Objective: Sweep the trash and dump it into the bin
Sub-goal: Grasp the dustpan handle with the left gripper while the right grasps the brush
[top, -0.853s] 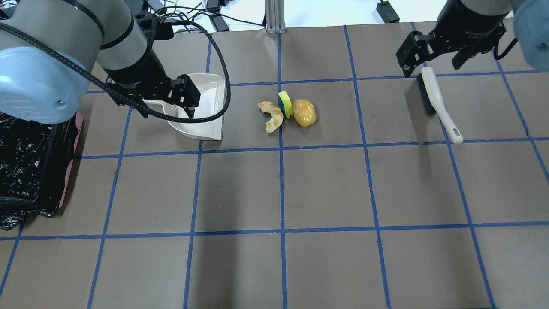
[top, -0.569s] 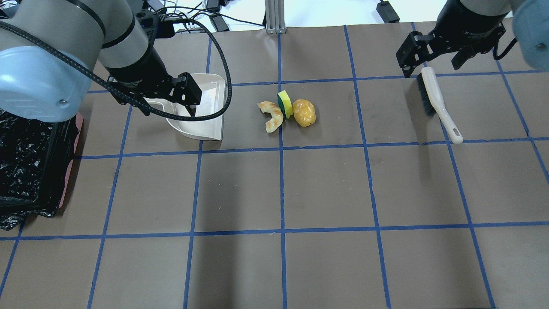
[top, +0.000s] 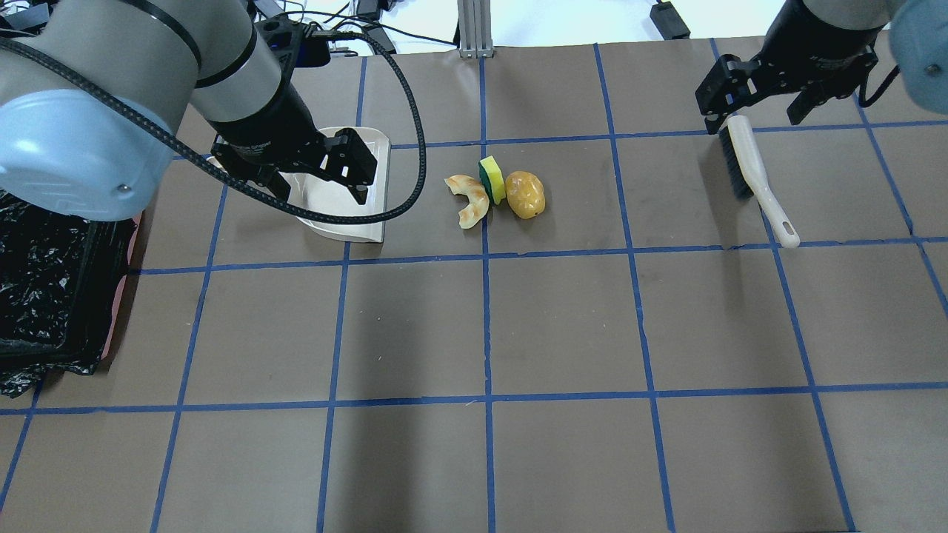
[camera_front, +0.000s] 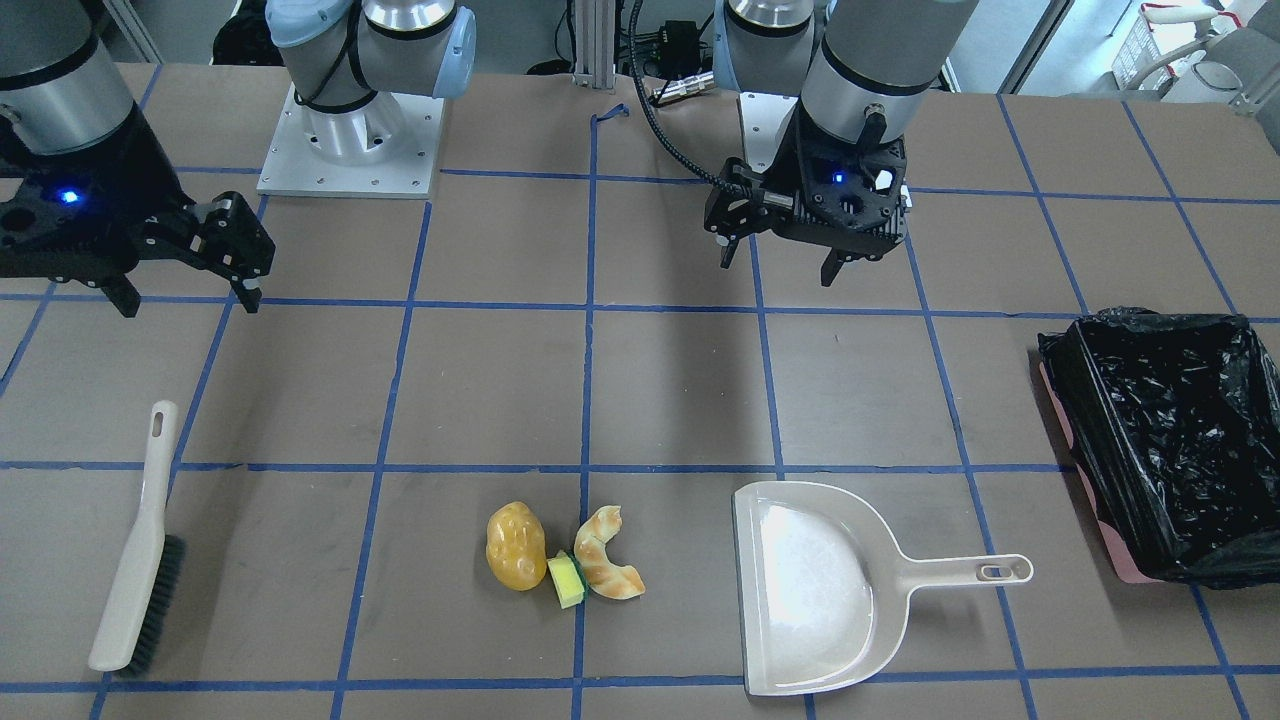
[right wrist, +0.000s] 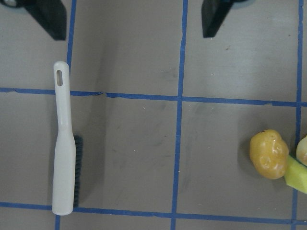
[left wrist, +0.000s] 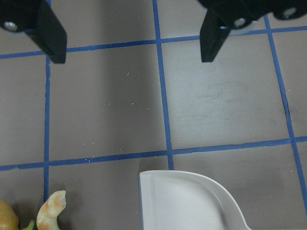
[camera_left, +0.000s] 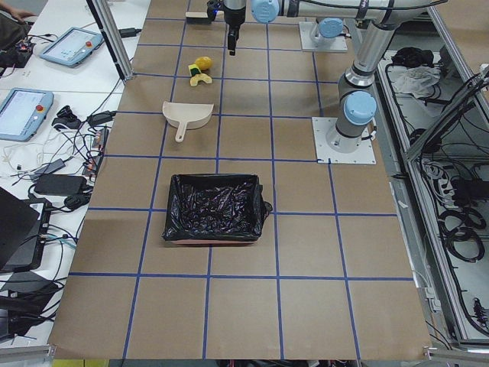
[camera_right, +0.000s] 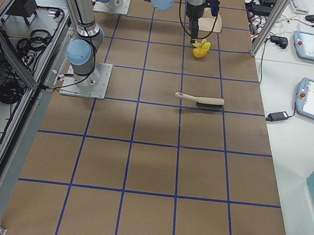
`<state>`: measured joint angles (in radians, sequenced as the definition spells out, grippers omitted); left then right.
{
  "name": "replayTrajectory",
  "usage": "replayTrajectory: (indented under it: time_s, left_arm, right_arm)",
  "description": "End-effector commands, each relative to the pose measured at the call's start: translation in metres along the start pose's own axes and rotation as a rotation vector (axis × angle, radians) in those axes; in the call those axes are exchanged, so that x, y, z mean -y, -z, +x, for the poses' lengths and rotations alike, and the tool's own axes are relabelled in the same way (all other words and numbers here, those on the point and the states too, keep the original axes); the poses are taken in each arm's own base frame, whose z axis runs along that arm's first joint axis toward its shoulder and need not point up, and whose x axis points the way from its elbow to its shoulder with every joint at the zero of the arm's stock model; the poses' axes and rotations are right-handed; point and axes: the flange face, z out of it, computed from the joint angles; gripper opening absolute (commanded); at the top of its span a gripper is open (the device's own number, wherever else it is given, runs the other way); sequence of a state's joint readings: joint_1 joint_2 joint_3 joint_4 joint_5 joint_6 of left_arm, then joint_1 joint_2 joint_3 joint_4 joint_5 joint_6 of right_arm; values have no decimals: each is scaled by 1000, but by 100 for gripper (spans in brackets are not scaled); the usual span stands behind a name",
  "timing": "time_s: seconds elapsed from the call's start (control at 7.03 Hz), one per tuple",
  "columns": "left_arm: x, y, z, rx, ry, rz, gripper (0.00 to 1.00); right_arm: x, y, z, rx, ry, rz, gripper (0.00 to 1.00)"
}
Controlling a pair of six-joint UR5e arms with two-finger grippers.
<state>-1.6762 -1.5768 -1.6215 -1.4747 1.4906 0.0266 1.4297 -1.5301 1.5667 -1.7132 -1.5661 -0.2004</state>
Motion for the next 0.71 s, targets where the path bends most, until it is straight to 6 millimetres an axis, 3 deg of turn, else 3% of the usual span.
replayTrajectory:
  time_s: [0.0, 0.28, 0.57]
  left_arm:
    - [6, -8, -4, 27, -63, -16, 100]
    - [38, -3, -36, 118, -250, 104, 100]
    - [70, -18, -84, 148, -393, 70, 100]
  right_arm:
    - [29, -41, 34, -10, -4, -5, 100]
    - [56, -101, 66, -12, -28, -48, 100]
    - [48, -143, 109, 10, -60, -135, 100]
